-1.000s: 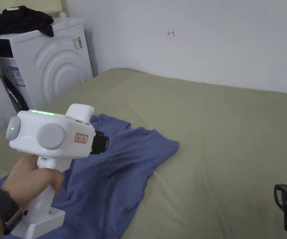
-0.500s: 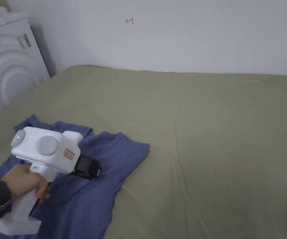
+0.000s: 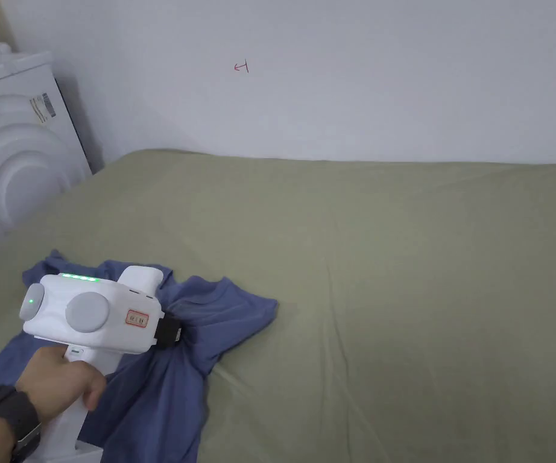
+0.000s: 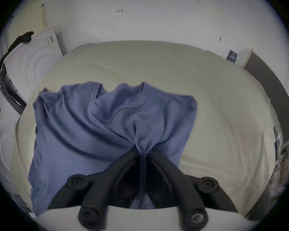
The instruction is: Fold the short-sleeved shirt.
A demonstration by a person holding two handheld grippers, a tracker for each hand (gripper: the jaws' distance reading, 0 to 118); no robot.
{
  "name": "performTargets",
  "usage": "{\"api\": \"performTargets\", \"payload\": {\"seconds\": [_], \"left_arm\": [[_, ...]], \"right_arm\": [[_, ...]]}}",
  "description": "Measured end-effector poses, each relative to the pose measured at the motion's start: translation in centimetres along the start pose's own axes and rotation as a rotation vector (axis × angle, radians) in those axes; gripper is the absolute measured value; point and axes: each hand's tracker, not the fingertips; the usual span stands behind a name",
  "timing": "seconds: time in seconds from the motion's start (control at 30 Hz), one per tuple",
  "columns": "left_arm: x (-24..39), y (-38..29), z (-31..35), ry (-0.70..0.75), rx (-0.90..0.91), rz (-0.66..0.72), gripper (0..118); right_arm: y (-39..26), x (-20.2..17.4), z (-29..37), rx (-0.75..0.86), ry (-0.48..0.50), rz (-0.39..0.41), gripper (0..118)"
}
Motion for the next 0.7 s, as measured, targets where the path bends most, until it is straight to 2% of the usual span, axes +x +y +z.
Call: {"api": "performTargets", "payload": {"seconds": [0.3, 0.53, 0.7], "left_arm": [[10.4, 5.1, 2.7, -0.207, 0.104, -0.136, 3], [26.2, 9.6, 0.7, -0.483, 0.130, -0.284, 3], [38.3, 9.5, -0.1, -0.707, 0.112, -0.404, 3]], "right_arm": [[0.3, 2.0, 3.6, 0.066, -0.022, -0.068, 1], [-0.1, 4.2, 7.1, 0.091, -0.069, -0.093, 1], [-0.1, 6.1, 10.1, 0.117, -0.135, -0.111, 1]]}}
